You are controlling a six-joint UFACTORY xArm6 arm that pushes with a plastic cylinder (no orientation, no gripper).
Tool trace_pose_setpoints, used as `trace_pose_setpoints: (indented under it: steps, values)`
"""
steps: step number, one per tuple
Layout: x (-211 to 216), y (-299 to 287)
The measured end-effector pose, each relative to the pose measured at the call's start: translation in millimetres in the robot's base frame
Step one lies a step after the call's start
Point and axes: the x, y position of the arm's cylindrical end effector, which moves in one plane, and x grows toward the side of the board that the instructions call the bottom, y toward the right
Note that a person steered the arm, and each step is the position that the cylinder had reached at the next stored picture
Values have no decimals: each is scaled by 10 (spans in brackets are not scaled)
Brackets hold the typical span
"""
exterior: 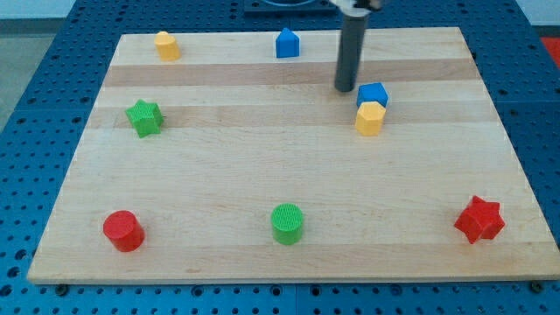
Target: Move your arm closer to the yellow heart
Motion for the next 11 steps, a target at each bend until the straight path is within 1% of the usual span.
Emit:
trace_pose_setpoints:
  steps: [2,4,5,6,7,8,9,11]
  values:
    - [-144,-1241]
    - [-153,-2436]
    - [-208,-2990]
    - [-378,-3416]
    - [-667,-3599]
    - [-968,-3609]
    - [-1146,-3477]
    - [-1163,-2917]
